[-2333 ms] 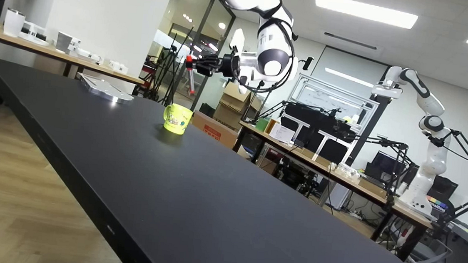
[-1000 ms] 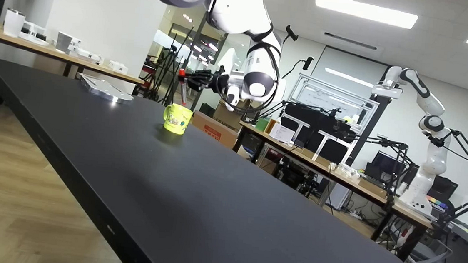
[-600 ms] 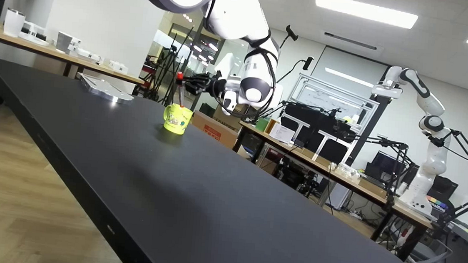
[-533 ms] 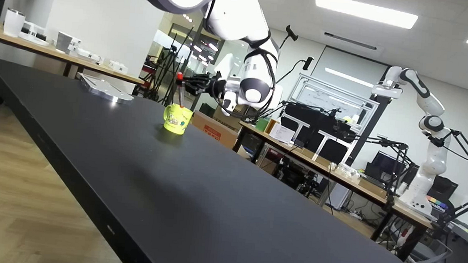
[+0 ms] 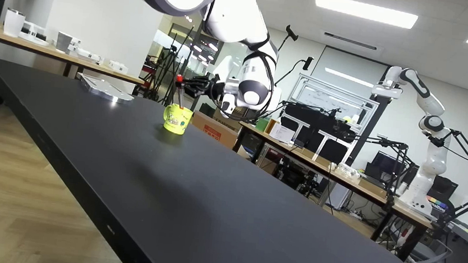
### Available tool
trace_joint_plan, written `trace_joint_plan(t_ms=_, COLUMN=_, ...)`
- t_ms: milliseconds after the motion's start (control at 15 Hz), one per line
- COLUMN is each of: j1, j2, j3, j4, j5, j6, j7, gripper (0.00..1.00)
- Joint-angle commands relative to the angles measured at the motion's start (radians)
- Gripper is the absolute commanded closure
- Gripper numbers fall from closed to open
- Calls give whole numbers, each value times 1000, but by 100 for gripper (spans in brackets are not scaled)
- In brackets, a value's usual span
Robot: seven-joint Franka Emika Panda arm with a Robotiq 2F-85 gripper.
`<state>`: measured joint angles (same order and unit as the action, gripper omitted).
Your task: Put the marker in the mug
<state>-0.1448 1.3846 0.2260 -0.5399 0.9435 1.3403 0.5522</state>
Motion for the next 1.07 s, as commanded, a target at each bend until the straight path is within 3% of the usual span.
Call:
trace_joint_plan(t_ms=0, j1=0, j2=0, j3=0, j4=0, j5=0, j6=0, j7=0, gripper=79)
trace_joint_plan(t_ms=667, j1=0, j2=0, j3=0, j4=0, j5=0, j6=0, j7=-2, gripper=79)
trace_joint_plan(t_ms=733, j1=0, j2=1, j3=-1, j4=4, j5=-1, j6=2, j7=1, gripper=95)
trace_joint_plan(t_ms=1000, j1=-2, j2=5, j3=2, j4=15, j5=2, j6=4, j7=6, gripper=95)
